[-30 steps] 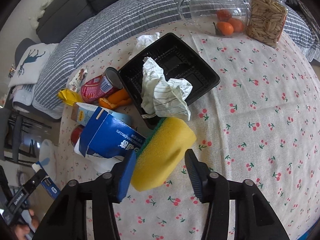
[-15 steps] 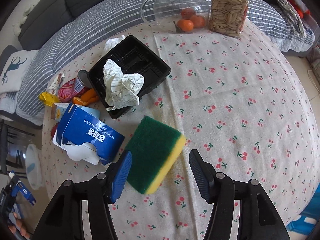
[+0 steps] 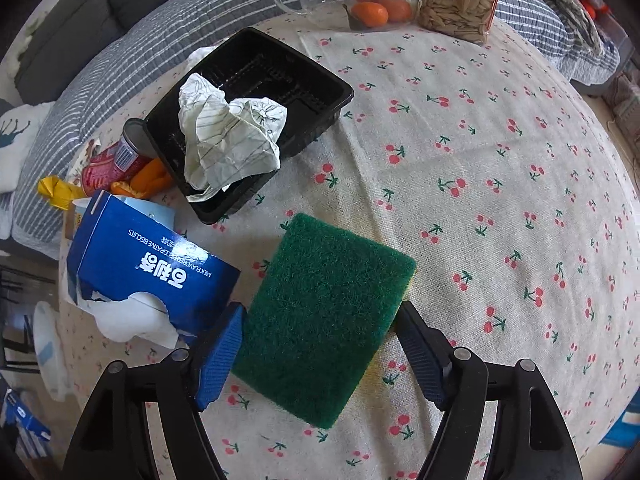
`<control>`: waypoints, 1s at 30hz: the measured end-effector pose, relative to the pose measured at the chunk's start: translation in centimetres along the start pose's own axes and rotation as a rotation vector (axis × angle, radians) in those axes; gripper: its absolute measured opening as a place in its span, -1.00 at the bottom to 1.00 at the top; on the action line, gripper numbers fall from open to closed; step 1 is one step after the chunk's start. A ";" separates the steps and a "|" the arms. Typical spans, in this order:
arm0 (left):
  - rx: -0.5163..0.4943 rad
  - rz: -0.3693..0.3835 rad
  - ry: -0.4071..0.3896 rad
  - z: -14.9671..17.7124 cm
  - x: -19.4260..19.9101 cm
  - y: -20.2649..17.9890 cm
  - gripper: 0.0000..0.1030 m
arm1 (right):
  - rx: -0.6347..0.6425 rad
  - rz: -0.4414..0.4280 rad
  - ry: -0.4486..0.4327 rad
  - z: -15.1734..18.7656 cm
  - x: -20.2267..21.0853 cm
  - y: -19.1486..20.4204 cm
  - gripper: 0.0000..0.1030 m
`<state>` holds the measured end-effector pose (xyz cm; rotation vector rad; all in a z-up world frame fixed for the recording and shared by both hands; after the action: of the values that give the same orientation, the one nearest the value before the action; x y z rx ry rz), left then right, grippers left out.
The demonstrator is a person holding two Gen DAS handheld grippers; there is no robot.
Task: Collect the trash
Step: 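Carry the blue box over the white bin and open the left tool, then carry the sponge over the white bin and open the right tool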
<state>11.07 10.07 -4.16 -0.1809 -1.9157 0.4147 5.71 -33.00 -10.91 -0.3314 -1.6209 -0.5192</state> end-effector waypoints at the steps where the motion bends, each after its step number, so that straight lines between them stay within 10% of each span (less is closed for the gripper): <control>1: 0.002 0.007 -0.018 -0.5 0.1 0.4 0.31 | 0.009 0.006 -0.008 0.1 0.3 0.2 0.29; 19: 0.075 -0.174 -0.117 -5.9 -3.0 10.3 0.32 | 0.267 -0.075 -0.286 3.8 9.7 8.7 0.27; 30: 0.060 -0.319 -0.047 -4.2 -0.6 13.5 0.90 | 0.553 -0.156 -0.279 8.2 10.0 22.3 0.30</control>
<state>14.22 23.24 -8.25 0.1740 -1.9340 0.2631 8.73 -10.66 1.60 0.1445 -1.9948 -0.1257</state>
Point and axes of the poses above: each gripper's, at about its wrist camera, not at the fingertips, and x roughly against the way its jaws point, y to its left, z to its underside, the point moved 5 cm from there along -x, roughly the way its jaws point, and after that the axes turned 10 degrees about y, right-handed, at the moved point
